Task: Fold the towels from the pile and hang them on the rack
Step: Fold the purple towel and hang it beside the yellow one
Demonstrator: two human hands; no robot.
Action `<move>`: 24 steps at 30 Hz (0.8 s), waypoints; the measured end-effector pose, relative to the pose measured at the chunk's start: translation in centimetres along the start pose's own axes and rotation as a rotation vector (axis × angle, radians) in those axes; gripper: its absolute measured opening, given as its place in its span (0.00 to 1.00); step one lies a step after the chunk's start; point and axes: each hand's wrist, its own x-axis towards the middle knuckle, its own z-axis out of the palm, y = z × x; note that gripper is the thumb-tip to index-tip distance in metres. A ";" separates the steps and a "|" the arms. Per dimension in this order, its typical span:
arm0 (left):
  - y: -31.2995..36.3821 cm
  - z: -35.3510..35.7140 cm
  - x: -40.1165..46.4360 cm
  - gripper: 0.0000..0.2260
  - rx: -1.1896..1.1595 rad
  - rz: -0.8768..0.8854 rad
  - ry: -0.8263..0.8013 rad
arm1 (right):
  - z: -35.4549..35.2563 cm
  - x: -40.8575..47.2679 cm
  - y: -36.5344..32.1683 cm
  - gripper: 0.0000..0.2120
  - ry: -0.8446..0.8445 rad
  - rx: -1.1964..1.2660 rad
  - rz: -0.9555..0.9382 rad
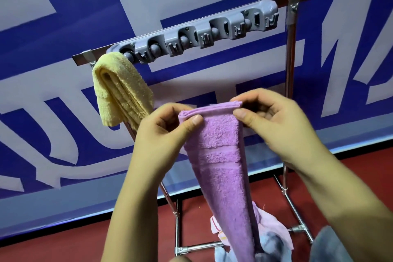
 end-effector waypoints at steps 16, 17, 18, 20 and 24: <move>3.1 0.7 0.4 0.11 0.495 0.245 -0.255 | 1.3 -1.0 0.0 0.09 -0.040 0.184 0.046; 3.3 0.7 0.6 0.12 0.514 0.245 -0.277 | 1.3 -1.1 0.2 0.09 -0.044 0.204 0.053; 3.4 0.7 0.8 0.12 0.541 0.244 -0.306 | 1.2 -1.1 0.4 0.09 -0.049 0.222 0.061; 3.5 0.8 1.2 0.14 0.604 0.234 -0.362 | 1.2 -1.2 0.7 0.08 -0.048 0.236 0.071; 3.3 0.9 2.1 0.11 0.679 0.254 -0.424 | 1.1 -1.2 0.9 0.09 -0.018 0.247 0.096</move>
